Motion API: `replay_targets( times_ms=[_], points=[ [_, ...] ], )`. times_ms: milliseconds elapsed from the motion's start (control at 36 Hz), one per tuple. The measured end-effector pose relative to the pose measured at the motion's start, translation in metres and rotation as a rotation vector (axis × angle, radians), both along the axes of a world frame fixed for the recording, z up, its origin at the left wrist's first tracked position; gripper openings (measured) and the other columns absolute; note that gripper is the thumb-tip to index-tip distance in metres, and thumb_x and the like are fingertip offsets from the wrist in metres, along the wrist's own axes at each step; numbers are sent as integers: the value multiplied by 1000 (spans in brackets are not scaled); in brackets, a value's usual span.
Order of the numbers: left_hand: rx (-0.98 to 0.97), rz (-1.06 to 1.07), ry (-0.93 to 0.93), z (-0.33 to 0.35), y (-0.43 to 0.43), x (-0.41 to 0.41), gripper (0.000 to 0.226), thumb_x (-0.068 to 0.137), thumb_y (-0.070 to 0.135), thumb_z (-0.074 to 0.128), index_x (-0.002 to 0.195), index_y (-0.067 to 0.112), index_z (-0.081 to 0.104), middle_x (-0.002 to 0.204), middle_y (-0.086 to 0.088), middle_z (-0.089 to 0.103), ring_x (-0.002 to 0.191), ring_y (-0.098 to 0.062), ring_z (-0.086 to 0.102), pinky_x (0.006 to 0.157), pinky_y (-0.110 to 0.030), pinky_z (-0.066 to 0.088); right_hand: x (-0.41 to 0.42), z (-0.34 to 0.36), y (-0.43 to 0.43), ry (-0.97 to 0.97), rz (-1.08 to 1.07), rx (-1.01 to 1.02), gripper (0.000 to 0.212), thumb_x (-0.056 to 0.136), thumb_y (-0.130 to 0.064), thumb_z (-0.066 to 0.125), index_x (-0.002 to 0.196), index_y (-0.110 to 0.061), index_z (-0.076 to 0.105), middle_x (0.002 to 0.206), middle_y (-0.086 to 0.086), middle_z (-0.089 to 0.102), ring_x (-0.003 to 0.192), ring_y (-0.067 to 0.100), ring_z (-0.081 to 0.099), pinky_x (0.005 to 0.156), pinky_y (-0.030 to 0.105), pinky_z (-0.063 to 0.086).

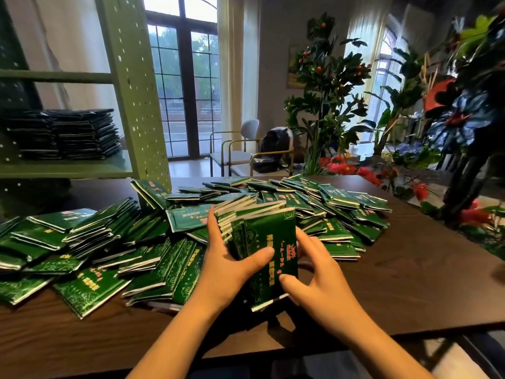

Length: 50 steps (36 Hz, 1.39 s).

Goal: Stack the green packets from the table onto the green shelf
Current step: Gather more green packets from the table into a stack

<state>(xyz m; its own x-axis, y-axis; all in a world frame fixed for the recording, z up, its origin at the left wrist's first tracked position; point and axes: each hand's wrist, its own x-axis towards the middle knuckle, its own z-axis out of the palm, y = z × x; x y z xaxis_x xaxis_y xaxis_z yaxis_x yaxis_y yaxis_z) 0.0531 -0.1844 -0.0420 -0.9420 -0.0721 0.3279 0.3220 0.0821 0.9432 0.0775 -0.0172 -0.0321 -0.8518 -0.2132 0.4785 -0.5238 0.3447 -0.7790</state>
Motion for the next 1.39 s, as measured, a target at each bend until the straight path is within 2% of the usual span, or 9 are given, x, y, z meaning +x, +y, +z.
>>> replay_targets(
  times_ms=[83,167,306,417,556,917,1028,1194,1389],
  points=[
    [-48,-14,7,1,-1,3,130,40,73,85,143,59,6,152,0,40,139,-20,40,115,-50,32,-9,3,3,-98,49,-162,68,63,-51,53,130,-37,47,132,-17,48,124,1,47,103,19,39],
    [-202,-13,-9,5,0,10,131,42,65,81,136,63,-11,157,7,27,143,-10,30,120,-39,22,-23,15,2,-254,103,-311,112,51,-74,60,143,-15,37,144,-10,37,132,6,38,108,19,33],
    [-353,-4,12,4,3,17,129,36,71,75,126,68,-16,158,9,19,144,-7,22,119,-33,20,-17,19,-13,-323,176,-446,70,53,-77,54,120,-59,39,153,-10,31,141,14,30,117,49,21],
    [-281,-30,16,-6,1,21,142,31,83,76,140,61,-12,156,9,27,143,-9,29,119,-44,26,-22,16,-17,-299,222,-485,90,41,-91,60,123,-58,42,152,-9,33,140,14,31,117,50,21],
    [-220,13,37,-16,9,31,141,40,66,82,149,47,-5,155,14,28,142,-6,30,118,-42,29,-24,13,-19,-331,239,-520,102,44,-88,62,134,-44,42,148,-8,41,136,11,39,116,45,26],
    [27,-40,81,-15,11,24,113,51,38,79,145,37,16,143,-1,49,130,-10,50,111,-31,39,-14,11,-35,-385,311,-646,47,81,-54,51,121,-28,57,120,-1,67,115,15,61,96,27,49],
    [3,-113,76,-13,-4,19,105,52,33,78,142,27,24,136,-1,54,120,0,56,98,-15,43,-17,10,-40,-340,250,-598,86,58,-74,64,130,-29,49,135,0,57,125,14,52,108,35,38],
    [-105,-159,89,-8,-14,13,94,55,33,79,138,20,36,132,-3,58,124,-11,56,103,-26,43,-25,19,-45,-359,206,-673,74,87,-61,29,135,-7,48,127,15,59,118,25,56,101,35,45],
    [-54,-230,37,-7,-22,16,95,54,27,79,137,6,37,125,-1,61,112,0,61,86,-12,48,-23,3,-47,-376,198,-683,56,99,-42,20,124,-6,55,111,12,67,100,17,65,82,24,54]
  ],
)
